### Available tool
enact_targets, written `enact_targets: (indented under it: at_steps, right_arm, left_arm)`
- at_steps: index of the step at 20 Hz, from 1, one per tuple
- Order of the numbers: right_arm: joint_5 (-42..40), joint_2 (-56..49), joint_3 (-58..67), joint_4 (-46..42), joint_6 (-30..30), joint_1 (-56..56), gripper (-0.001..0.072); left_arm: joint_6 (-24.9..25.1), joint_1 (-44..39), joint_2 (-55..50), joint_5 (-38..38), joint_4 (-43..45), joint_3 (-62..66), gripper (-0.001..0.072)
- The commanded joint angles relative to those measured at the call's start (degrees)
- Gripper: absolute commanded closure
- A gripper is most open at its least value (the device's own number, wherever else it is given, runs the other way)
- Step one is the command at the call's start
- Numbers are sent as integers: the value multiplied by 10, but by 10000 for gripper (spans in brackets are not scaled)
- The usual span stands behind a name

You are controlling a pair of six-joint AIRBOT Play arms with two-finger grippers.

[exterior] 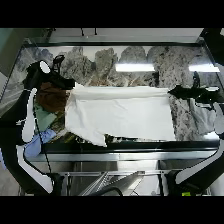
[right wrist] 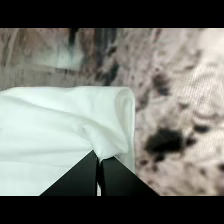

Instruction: Fold the shirts.

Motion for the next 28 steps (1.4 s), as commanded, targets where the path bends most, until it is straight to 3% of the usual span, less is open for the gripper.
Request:
enact_targets:
  at_steps: [1,5,6,7,8,9,14,18,21,24,28]
  right_arm:
    - [26,-2,0,-30,1,1,695]
    - [26,-2,0,-30,1,1,694]
    - [26,-2,0,-30,1,1,661]
    - [26,0,0,-29,1,1,472]
    - [30,5,1,-29,1,1,397]
    - [39,16,0,-30,1,0,393]
    - [102,111,-1,-151,81,-32,389]
    - [170,178,-99,-186,90,-96,392]
    - [171,225,-203,-186,76,-177,421]
    - [158,239,-286,-174,72,-223,420]
    - [178,238,-347,-163,52,-219,419]
  left_arm:
    - [0,0,0,-1,4,-37,693]
    - [0,0,0,-8,3,-49,693]
    - [-1,0,0,-10,3,-47,691]
    - [-1,0,0,-19,-1,-35,608]
    - [-5,0,0,-38,-2,-12,96]
    - [-22,0,0,-60,-1,16,13]
    - [-69,16,27,-209,-1,97,16]
    - [-61,25,140,-224,0,-112,16]
    - [-36,40,264,-181,-2,-357,16]
    - [-28,57,358,-83,-9,-546,16]
    - [64,84,394,45,-157,-653,16]
